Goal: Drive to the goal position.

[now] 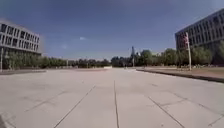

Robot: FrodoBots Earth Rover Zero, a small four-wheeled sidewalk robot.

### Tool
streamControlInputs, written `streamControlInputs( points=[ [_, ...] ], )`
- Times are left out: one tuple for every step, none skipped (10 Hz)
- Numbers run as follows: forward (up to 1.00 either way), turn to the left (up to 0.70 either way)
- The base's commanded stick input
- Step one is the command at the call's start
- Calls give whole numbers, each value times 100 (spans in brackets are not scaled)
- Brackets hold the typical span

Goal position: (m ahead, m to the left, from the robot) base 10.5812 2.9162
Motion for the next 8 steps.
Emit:
streamControlInputs(
  points=[
    [70,1],
    [70,1],
    [70,1],
    [70,1],
    [70,1],
    [70,1],
    [70,1],
    [70,1]
  ],
)
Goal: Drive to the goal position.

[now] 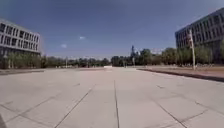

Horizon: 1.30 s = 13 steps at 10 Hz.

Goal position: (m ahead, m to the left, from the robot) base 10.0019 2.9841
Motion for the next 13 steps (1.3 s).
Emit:
streamControlInputs(
  points=[
    [70,1],
    [70,1],
    [70,1],
    [70,1],
    [70,1],
    [70,1],
    [70,1],
    [70,1],
    [70,1],
    [70,1],
    [70,1],
    [70,1],
    [70,1]
  ],
)
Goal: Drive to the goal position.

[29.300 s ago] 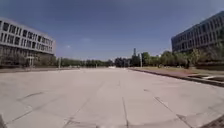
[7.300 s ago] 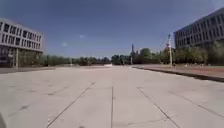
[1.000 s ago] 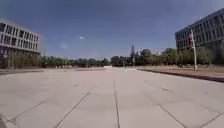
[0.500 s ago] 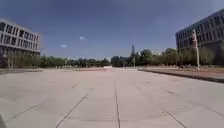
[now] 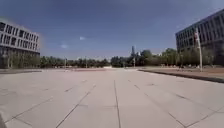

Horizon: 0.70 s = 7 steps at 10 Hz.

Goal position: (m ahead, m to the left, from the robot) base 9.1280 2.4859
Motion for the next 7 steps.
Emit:
streamControlInputs(
  points=[
    [70,1],
    [70,1],
    [70,1],
    [70,1],
    [70,1],
    [70,1],
    [70,1]
  ],
)
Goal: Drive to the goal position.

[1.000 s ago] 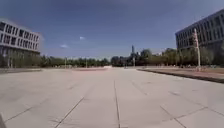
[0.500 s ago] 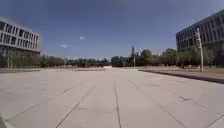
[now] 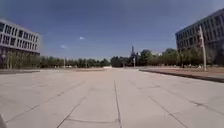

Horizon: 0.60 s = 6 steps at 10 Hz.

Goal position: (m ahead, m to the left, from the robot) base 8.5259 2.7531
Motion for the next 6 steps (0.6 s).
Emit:
streamControlInputs(
  points=[
    [70,1],
    [70,1],
    [70,1],
    [70,1],
    [70,1],
    [70,1]
  ],
)
